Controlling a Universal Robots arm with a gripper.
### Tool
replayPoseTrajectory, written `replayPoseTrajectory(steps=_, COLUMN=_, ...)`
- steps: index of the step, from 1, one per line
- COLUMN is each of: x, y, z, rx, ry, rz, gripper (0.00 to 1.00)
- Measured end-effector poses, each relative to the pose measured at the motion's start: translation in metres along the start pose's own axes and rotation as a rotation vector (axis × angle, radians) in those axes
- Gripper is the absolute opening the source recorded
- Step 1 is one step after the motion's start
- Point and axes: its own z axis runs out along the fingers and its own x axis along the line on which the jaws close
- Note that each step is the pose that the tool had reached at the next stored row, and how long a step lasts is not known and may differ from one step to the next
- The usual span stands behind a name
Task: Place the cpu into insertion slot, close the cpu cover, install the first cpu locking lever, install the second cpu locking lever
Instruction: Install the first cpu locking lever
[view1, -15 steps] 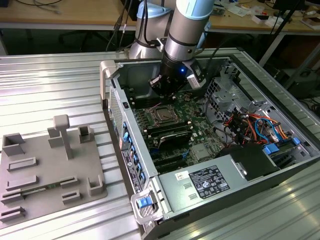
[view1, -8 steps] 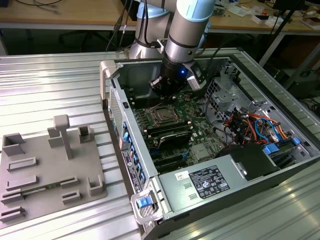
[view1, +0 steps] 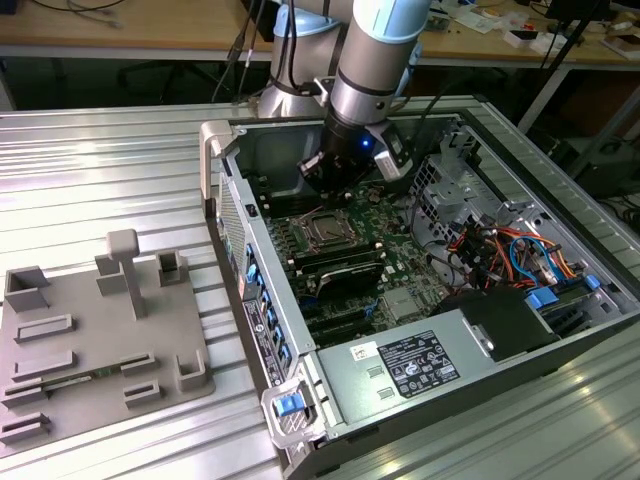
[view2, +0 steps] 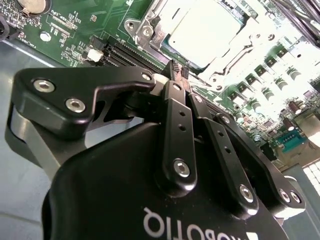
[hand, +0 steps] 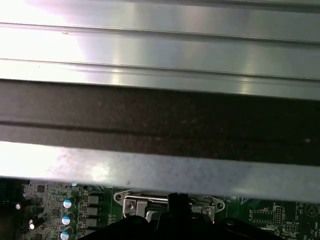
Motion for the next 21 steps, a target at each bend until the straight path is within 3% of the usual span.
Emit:
replayPoseTrajectory(steps=6, x=0.0014, y=0.0004, z=-0.0094, rx=-0.0060, ry=-0.0004, rz=0.000, gripper=0.11)
replayPoseTrajectory(steps=10, x=0.0109, y=0.0011, z=-0.0104, rx=-0.0063, ry=-0.0004, rz=0.000, gripper=0.11)
replayPoseTrajectory(steps=18, x=0.0127, y=0.0056, z=-0.0104, rx=-0.0063, ry=-0.0004, rz=0.000, gripper=0.11)
replayPoseTrajectory(steps=21, x=0.0111, y=0.0088, z=-0.0068, rx=-0.0065, ry=-0.0005, rz=0.000, gripper=0.11)
